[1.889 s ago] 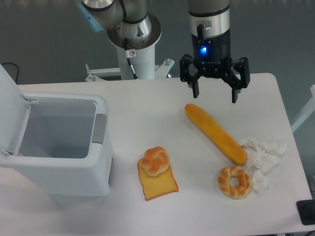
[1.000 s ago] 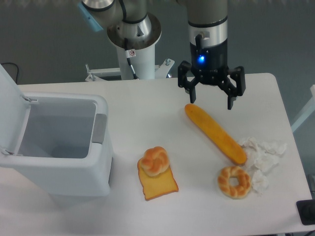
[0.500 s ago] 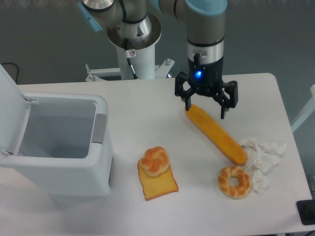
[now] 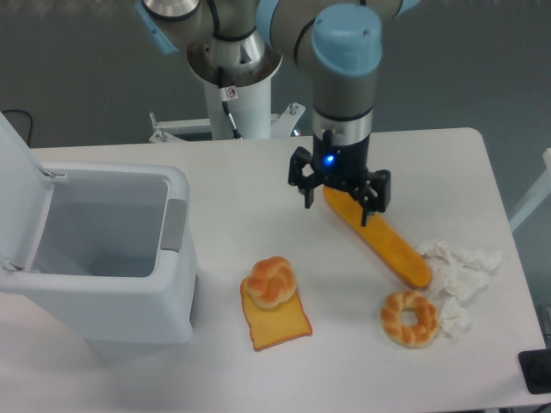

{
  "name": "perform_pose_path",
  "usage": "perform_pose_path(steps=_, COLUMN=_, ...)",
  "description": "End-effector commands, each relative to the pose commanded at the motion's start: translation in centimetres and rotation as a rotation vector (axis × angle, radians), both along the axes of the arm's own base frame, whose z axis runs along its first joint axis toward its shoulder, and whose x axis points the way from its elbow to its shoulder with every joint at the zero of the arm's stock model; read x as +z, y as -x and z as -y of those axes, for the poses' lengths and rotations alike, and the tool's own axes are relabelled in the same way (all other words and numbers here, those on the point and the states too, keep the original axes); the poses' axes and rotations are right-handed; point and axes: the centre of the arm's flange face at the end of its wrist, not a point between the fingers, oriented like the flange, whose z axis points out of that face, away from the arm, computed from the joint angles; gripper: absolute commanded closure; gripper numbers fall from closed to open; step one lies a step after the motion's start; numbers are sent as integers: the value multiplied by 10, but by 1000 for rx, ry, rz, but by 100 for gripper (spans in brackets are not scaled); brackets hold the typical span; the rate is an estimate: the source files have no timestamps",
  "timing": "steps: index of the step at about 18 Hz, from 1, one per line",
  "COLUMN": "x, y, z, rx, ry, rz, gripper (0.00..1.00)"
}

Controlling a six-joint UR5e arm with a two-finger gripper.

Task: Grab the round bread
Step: 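Move the gripper over to the round braided bun on the toast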

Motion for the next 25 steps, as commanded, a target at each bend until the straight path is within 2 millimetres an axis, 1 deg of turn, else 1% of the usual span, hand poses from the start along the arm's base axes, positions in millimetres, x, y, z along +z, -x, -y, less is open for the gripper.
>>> perform_pose_path(steps=4, x=-18, y=-5, z=-16, rx=-10, ry=17, rz=29, gripper=0)
perform_pose_path(steps=6, x=-19, y=-3, z=-21, rx=12, ry=13, rz=35, gripper=0)
perform_pose_path(steps=8, x=-27, y=-5, z=-25, rx=37, ry=19, rz=51, gripper=0)
perform_pose_path(steps=13, x=-32, y=-7, z=-29, rx=55, ry=10, rz=71, gripper=0)
perform_pose_path(steps=15, x=-39, y=-7, z=-32, rx=74, ry=0, rz=97, gripper=0)
perform_pose_path(steps=16, x=-39, y=-7, z=-33, rx=85, ry=-2, rz=101, gripper=0)
perform_pose_path(steps=21, x=-53, y=-9, z=-35, rx=82, ry=12, rz=121, gripper=0)
perform_pose_path(steps=23, x=-62, y=-8, z=-38, rx=80, ry=23, rz=134, gripper=0)
perform_pose_path(steps=25, x=-77, y=-8, z=-42, rx=77, ry=39, rz=153, gripper=0)
